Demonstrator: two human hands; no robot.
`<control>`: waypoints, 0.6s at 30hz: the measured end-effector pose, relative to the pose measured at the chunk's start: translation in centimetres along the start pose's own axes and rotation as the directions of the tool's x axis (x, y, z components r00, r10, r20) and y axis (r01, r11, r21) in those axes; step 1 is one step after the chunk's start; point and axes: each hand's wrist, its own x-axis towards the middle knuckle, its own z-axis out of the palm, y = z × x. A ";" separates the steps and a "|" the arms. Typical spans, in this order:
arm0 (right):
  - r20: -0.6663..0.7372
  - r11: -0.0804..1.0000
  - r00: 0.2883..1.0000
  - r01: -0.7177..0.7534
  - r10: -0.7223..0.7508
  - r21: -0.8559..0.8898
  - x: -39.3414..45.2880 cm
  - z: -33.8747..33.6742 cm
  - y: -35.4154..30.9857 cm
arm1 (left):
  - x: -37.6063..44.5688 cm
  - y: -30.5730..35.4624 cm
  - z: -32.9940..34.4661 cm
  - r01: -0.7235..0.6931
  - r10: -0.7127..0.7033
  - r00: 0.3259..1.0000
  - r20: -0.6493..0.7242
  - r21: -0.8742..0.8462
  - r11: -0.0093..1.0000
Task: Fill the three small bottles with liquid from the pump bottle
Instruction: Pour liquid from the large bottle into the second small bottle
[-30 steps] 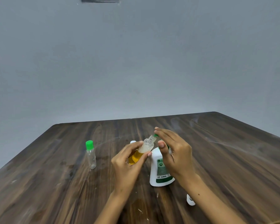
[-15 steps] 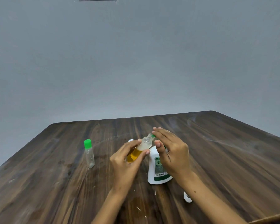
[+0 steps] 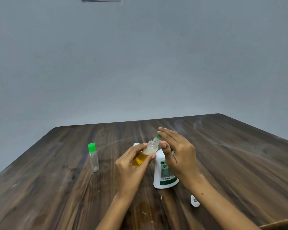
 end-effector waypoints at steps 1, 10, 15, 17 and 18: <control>-0.006 1.000 1.000 -0.006 0.006 0.001 0.0 0.0 0.0 | 0.0 0.0 0.0 0.000 0.000 1.000 -0.001 -0.001 1.000; -0.022 0.999 0.999 -0.030 0.030 0.024 0.1 0.0 -0.1 | 0.0 0.0 0.1 -0.001 0.001 1.000 0.002 -0.002 1.000; -0.028 1.000 0.999 -0.022 0.022 0.008 -0.7 0.3 0.0 | 0.1 -0.2 0.1 -0.010 0.010 1.000 -0.010 0.000 1.000; -0.021 1.000 0.999 -0.025 0.025 0.009 -0.7 0.2 0.0 | 0.1 -0.1 0.1 -0.011 0.011 1.000 -0.011 0.003 1.000; -0.019 1.000 1.000 -0.021 0.021 0.003 -0.5 0.1 0.0 | 0.0 -0.1 0.1 -0.011 0.011 1.000 -0.006 0.002 1.000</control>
